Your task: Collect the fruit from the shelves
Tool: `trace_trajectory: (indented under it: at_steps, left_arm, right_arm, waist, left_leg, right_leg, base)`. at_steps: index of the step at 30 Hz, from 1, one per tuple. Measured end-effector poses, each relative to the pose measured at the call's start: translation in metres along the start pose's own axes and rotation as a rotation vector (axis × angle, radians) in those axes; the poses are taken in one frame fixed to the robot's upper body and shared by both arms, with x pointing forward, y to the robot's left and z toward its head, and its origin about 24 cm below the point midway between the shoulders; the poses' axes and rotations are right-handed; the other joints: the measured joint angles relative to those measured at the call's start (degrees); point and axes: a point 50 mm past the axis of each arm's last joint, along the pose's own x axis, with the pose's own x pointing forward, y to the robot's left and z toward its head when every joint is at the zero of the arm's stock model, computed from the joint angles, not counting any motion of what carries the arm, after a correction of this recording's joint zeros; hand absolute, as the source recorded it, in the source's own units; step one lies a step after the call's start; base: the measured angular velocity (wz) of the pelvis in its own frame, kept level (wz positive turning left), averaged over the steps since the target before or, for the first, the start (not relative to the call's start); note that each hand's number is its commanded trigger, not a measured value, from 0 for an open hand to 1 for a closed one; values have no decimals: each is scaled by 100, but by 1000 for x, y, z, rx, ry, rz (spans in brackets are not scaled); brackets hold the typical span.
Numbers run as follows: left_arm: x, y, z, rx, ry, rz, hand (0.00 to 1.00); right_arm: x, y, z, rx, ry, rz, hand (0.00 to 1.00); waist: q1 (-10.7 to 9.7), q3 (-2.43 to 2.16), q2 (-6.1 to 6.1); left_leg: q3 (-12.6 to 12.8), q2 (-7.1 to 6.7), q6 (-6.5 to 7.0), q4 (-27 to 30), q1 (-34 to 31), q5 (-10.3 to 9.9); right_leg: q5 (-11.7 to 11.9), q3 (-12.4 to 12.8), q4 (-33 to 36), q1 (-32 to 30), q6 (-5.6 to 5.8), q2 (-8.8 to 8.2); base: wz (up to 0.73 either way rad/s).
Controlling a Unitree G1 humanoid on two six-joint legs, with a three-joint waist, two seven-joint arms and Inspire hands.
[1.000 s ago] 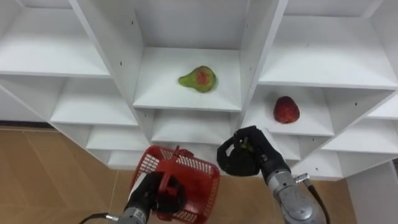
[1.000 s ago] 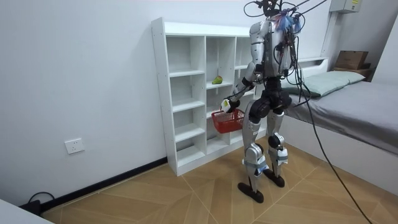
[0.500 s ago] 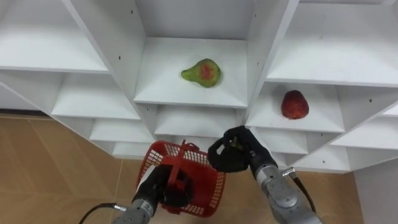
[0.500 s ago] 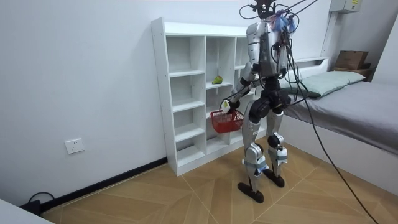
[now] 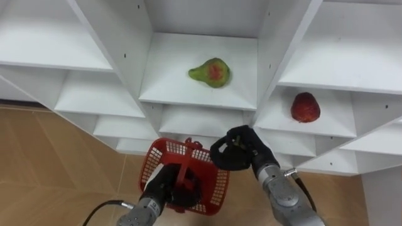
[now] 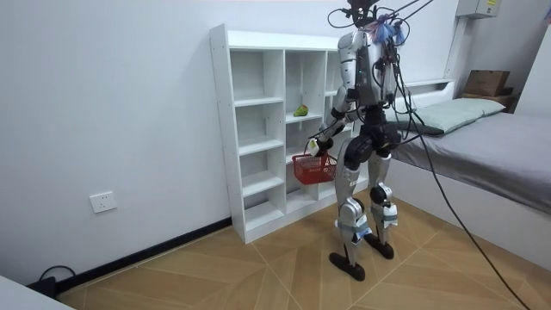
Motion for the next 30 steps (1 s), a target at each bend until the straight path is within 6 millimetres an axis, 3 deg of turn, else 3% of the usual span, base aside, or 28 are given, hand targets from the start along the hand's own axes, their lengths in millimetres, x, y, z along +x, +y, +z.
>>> trace_trajectory:
  at_steps: [7, 23, 26, 28, 30]
  left_arm:
    - [2, -2, 4, 16, -10, -20, 100]
    - [3, -9, 4, 23, -11, -55, 100]
    - [3, -13, 5, 13, -14, -63, 100]
    - [4, -16, 6, 7, -18, -67, 100]
    - [4, -18, 8, 4, -25, -71, 100]
  right_arm:
    - [-3, 7, -15, -12, 66, 32, 100]
    - [-3, 10, -15, -9, 67, 65, 100]
    - [-3, 10, -16, -10, 70, 65, 100]
    - [-4, 10, -19, -11, 81, 71, 100]
    - [-4, 10, -19, -11, 81, 74, 100]
  waist:
    - [13, 0, 4]
    - [14, 22, 43]
    - [15, 54, 94]
    - [37, 62, 113]
    - [15, 82, 116]
  left_leg:
    - [-67, -2, 0, -17, 7, 0]
    - [-348, -12, 0, -20, 9, 0]
    - [-559, -2, -1, -25, 67, 3]
    - [-841, 8, -1, -30, 184, 4]
    - [-1162, 41, 5, -42, 295, 10]
  right_leg:
    - [0, -19, 0, 2, 0, 2]
    - [0, -50, 10, 4, 0, 24]
    - [-4, -60, 257, -76, -2, 25]
    - [-13, -66, 683, -204, -17, 1]
    - [-127, -21, 1264, -505, -112, -35]
  base:
    - [0]
    - [0]
    - [-8]
    - [-19]
    - [-22]
